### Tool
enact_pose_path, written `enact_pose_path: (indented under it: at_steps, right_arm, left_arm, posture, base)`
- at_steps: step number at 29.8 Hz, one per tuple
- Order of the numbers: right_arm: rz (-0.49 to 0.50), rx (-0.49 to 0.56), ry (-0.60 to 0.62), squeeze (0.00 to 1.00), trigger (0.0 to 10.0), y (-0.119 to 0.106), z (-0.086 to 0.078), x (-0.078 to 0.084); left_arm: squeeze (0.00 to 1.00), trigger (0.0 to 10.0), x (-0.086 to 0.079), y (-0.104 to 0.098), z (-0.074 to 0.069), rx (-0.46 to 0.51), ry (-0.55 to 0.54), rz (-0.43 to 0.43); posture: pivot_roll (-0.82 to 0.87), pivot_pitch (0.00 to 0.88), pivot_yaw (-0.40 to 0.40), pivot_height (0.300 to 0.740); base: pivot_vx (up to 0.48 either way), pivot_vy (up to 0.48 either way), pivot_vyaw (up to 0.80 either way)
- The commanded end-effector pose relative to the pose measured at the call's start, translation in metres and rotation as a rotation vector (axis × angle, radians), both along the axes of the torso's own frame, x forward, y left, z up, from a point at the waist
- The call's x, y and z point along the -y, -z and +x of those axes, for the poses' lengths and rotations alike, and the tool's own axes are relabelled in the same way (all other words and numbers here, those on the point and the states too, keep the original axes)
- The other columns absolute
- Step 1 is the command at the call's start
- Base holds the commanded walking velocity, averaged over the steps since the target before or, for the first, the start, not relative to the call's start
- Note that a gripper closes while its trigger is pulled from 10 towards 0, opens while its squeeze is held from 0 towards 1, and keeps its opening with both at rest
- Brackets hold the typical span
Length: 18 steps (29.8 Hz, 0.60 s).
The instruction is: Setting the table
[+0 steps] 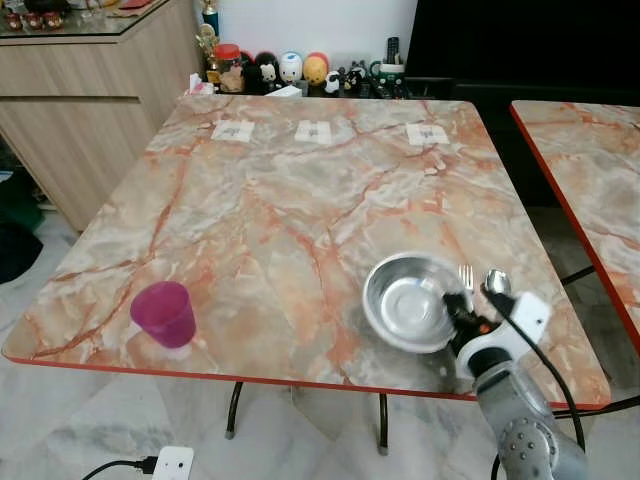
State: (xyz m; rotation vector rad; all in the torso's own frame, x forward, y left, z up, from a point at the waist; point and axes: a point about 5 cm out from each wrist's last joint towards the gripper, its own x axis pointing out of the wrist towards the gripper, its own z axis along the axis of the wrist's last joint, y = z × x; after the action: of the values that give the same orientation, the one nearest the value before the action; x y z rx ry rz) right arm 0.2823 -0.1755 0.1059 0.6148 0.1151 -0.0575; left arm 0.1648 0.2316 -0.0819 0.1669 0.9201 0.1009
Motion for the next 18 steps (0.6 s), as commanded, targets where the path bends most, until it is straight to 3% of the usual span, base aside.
enact_pose_path:
  at_steps: [1,2,3,4,5,10,13,18]
  right_arm:
    - [0.022,0.061,0.02,0.0,0.0,-0.008,0.004,0.0]
    - [0.027,0.111,0.017,0.0,0.0,-0.015,0.007,-0.001]
    - [0.009,0.137,0.01,0.0,4.0,-0.019,0.01,-0.002]
    - [-0.005,0.151,0.004,0.0,4.0,-0.02,0.011,-0.002]
    - [-0.033,0.179,-0.007,0.0,10.0,-0.024,0.013,-0.004]
    - [-0.087,0.223,-0.013,0.0,10.0,-0.027,0.014,-0.004]
    - [-0.187,0.268,-0.034,0.0,10.0,-0.031,0.014,-0.004]
    - [-0.263,0.331,-0.017,0.0,10.0,-0.042,0.017,0.01]
  left_arm:
    - [0.0,10.0,-0.001,0.0,-0.001,-0.015,0.003,0.014]
    - [0.0,10.0,0.0,-0.002,0.004,-0.001,0.003,0.013]
    - [0.0,10.0,0.001,-0.002,0.007,0.004,0.004,0.012]
    - [0.0,10.0,0.002,-0.003,0.008,0.006,0.004,0.011]
    - [0.0,10.0,0.004,-0.004,0.011,0.014,0.005,0.008]
    - [0.0,10.0,0.009,-0.002,0.011,0.024,-0.004,-0.002]
    - [0.0,10.0,0.011,0.002,0.002,0.003,-0.011,-0.007]
    - [0.0,10.0,0.014,0.005,-0.005,0.006,-0.032,-0.01]
  posture:
    - [-0.03,0.021,0.018,0.74]
    - [-0.03,0.02,0.016,0.74]
    - [-0.03,0.015,0.014,0.74]
    - [-0.03,0.015,0.014,0.74]
    - [-0.03,0.015,0.011,0.74]
    - [-0.03,0.019,0.001,0.74]
    - [-0.04,0.015,-0.014,0.74]
    - [-0.01,0.039,-0.02,0.74]
  base:
    - [0.0,0.0,0.0]
    - [0.0,0.0,0.0]
    - [0.0,0.0,0.0]
    - [0.0,0.0,0.0]
    - [0.0,0.0,0.0]
    - [0.0,0.0,0.0]
    - [0.0,0.0,0.0]
    - [0.0,0.0,0.0]
